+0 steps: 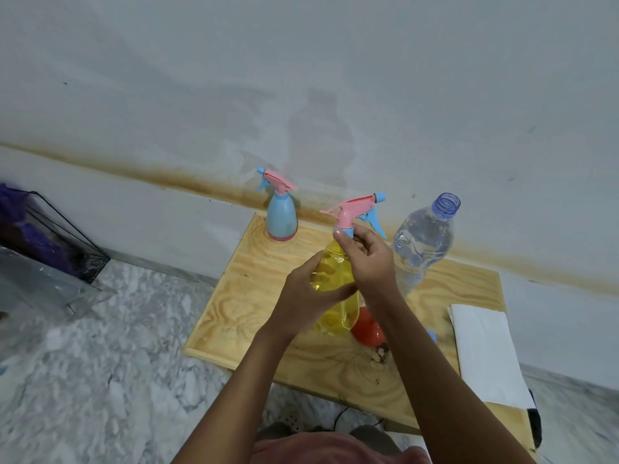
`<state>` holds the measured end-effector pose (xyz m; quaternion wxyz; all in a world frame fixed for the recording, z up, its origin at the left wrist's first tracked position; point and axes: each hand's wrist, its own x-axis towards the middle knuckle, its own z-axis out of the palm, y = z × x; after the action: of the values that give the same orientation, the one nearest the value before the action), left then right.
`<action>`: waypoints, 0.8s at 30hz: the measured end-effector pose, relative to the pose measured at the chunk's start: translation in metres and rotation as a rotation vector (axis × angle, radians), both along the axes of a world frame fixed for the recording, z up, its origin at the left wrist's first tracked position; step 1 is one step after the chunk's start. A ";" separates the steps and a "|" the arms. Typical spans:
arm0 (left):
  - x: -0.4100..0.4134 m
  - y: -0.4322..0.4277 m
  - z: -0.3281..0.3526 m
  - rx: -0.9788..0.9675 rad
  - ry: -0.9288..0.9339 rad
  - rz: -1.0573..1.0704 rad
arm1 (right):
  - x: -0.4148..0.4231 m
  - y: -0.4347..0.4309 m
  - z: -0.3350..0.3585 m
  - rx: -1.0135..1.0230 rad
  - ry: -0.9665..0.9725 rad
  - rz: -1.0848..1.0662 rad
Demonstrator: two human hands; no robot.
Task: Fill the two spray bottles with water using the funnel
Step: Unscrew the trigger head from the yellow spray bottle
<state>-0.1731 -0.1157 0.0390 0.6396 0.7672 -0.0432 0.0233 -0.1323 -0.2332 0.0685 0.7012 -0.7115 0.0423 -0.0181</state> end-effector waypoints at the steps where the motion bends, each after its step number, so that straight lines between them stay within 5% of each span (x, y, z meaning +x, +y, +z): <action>1: 0.000 0.000 0.000 -0.011 0.001 0.008 | 0.000 0.000 0.000 -0.005 -0.006 -0.005; 12: 0.004 0.001 -0.007 0.066 -0.082 0.080 | 0.005 0.007 0.005 -0.063 -0.056 -0.028; 24: 0.013 0.008 -0.033 0.134 0.063 0.068 | 0.021 -0.005 0.019 -0.123 -0.199 0.002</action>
<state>-0.1602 -0.1075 0.0059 0.5868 0.8096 0.0016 0.0181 -0.1112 -0.2385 0.0870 0.6570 -0.7479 -0.0293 -0.0904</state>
